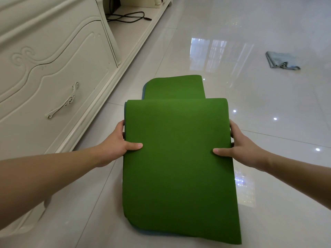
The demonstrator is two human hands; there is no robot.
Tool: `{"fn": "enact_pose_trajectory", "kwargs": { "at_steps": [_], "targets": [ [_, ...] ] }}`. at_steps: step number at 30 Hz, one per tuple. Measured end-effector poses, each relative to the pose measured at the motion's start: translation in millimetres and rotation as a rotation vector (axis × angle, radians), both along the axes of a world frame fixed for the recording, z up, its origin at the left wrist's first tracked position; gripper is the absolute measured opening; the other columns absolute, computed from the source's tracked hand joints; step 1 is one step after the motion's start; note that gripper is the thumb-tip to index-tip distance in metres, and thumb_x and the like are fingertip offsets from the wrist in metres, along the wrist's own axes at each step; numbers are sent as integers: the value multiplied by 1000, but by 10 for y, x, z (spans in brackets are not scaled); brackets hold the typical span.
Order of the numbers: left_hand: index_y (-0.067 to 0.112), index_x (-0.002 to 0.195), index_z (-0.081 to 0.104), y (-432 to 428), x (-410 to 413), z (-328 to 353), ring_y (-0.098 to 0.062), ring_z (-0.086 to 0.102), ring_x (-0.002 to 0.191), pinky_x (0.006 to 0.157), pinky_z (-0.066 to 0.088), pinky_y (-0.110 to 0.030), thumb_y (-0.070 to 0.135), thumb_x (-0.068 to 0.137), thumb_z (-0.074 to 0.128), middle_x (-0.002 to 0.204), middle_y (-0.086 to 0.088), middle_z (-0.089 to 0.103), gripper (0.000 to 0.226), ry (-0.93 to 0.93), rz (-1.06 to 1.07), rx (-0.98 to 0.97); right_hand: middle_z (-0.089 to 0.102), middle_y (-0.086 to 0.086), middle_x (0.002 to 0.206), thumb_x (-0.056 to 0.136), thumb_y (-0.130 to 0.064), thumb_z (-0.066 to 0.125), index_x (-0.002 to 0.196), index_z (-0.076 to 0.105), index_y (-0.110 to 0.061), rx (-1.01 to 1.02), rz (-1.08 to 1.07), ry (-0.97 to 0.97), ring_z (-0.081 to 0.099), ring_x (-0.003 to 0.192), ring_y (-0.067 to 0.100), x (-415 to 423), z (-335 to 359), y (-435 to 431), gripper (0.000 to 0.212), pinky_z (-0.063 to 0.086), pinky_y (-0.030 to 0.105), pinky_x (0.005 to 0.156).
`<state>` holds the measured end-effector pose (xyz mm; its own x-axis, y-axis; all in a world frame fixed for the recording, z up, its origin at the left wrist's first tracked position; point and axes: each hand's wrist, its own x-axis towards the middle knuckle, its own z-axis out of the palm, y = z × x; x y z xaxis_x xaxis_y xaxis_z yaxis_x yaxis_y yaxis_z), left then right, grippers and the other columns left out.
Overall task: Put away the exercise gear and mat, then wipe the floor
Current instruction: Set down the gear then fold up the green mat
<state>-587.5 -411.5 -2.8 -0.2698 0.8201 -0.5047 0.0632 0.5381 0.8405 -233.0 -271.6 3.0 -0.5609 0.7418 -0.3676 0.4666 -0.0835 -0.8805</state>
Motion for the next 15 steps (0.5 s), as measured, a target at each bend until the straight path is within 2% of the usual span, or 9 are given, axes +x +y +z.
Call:
{"fn": "enact_pose_trajectory", "kwargs": {
  "at_steps": [3, 6, 10, 13, 15],
  "targets": [
    [39, 145, 27, -9, -17, 86, -25, 67, 106, 91, 56, -48, 10, 74, 83, 124, -4, 63, 95, 6, -7, 5, 57, -14, 127, 79, -10, 79, 144, 21, -50, 11, -23, 21, 61, 110, 3, -21, 82, -9, 96, 55, 27, 86],
    [40, 144, 28, -39, -26, 172, -27, 70, 103, 88, 57, -50, 11, 76, 82, 124, -7, 63, 91, 1, -23, -2, 58, -14, 127, 79, -10, 78, 142, 24, -52, -11, -36, 33, 59, 115, 5, -1, 155, -60, 93, 54, 36, 92],
    [37, 139, 34, -147, -38, 258, -31, 72, 97, 88, 56, -56, 14, 69, 87, 118, -7, 68, 91, -39, -35, -57, 61, -10, 123, 80, -12, 77, 138, 33, -50, -121, -41, 57, 67, 102, 9, 31, 222, -221, 82, 59, 39, 77],
    [31, 138, 38, -223, -46, 276, -32, 72, 96, 89, 55, -57, 12, 65, 86, 115, -7, 71, 89, -75, -41, -97, 67, -12, 115, 72, -22, 78, 135, 36, -46, -183, -33, 47, 71, 97, 17, 52, 230, -342, 79, 59, 43, 74],
    [29, 139, 38, -260, -50, 274, -32, 72, 97, 89, 55, -56, 15, 68, 82, 117, -8, 71, 85, -80, -47, -111, 68, -13, 113, 75, -20, 79, 135, 36, -44, -189, -30, 38, 71, 96, 17, 52, 231, -377, 78, 59, 41, 72]
  ]
}}
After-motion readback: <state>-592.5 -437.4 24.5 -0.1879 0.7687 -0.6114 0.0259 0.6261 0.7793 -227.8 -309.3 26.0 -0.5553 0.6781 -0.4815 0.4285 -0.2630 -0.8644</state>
